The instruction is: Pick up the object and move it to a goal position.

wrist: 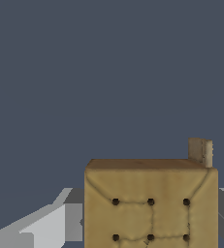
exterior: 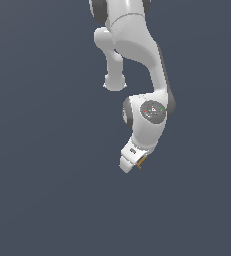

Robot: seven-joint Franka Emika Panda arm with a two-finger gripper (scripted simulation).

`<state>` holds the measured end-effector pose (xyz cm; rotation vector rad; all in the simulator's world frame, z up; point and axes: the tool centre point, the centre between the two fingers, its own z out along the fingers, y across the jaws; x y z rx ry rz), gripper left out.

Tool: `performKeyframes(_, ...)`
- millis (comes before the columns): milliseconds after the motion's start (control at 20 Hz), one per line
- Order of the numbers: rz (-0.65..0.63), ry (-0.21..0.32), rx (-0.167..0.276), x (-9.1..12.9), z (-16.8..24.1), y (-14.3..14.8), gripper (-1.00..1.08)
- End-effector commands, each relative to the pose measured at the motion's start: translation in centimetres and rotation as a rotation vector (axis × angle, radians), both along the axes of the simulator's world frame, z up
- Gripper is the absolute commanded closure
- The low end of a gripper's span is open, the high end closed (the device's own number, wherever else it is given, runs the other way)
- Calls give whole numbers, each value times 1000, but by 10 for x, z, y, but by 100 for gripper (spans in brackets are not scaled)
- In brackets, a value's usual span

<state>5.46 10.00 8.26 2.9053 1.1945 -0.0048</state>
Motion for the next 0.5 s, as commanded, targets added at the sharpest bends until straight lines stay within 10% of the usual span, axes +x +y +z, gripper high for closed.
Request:
performKeyframes(0, 0, -2, -1, -10, 21, 3, 108)
performKeyframes(450, 1, -2, -2, -49, 101, 16, 108)
